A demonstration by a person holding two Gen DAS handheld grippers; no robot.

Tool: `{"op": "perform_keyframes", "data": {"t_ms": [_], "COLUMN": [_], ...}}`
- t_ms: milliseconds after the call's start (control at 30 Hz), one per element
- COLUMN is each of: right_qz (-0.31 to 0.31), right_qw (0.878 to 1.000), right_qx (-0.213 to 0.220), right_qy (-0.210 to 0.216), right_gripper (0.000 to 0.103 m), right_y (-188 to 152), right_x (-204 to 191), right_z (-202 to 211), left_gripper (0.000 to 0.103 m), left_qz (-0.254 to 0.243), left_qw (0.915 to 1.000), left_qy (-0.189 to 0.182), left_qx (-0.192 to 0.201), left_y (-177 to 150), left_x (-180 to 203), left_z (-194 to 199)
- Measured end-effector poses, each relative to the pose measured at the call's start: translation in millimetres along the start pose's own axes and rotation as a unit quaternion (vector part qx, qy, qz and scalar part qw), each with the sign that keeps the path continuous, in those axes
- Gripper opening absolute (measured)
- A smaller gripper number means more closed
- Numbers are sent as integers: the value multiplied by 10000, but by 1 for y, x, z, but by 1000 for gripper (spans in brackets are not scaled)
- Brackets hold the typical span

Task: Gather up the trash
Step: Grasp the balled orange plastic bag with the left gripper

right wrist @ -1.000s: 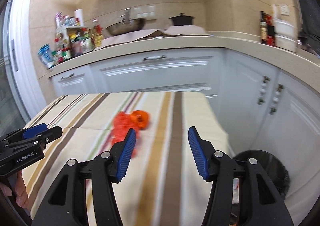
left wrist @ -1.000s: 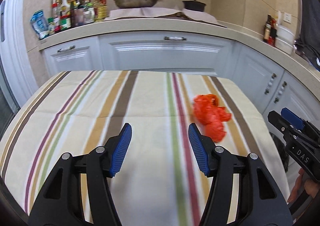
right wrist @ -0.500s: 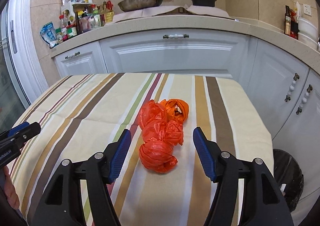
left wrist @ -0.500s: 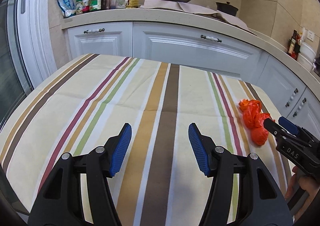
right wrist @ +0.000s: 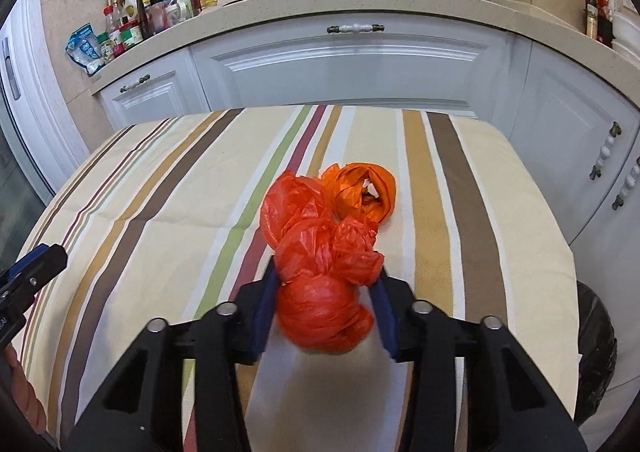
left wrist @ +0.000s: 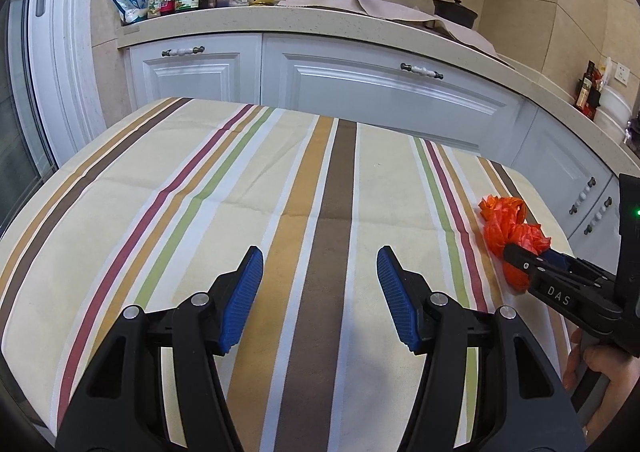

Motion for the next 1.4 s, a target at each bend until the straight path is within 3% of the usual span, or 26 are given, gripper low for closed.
{"op": "perform_keyframes", "data": {"t_ms": [267, 700, 1133, 1267, 1400], "right_qz": [37, -266, -633, -758, -901], "right_qw": [9989, 9942, 9882, 9862, 9842], "right_qx": [470, 936, 1085, 1096, 1075], "right_qy": [-38, -458, -873, -986, -1081], "right_gripper": [36, 36, 36, 36, 36], "right_y": [1, 11, 7, 1, -6], "right_x": [7, 81, 162, 185, 207], "right_z": [34, 69, 73, 74, 72], "left_gripper": [59, 59, 59, 69, 69], "left_qz": [-161, -588, -1059, -1164, -1264], "left_qw": [9997, 9959, 9925, 9918, 9909], "left_qy": [-186, -679, -587, -513, -425], "left_qx": [-12, -112, -139, -110, -176], "left_y": [1, 16, 27, 28, 30], "left_x": [30, 123, 195, 210, 223], "left_z": [1, -14, -46, -58, -75]}}
Point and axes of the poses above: each gripper's, at about its wrist camera, not at the fingertips, and z roughly against the way its jaws point, x to its right, y to its top, the point moved 2 cm from there along -z, roughly the way its jaws point, and after that the axes turned 4 degrees about -z, right-handed, at the moved point
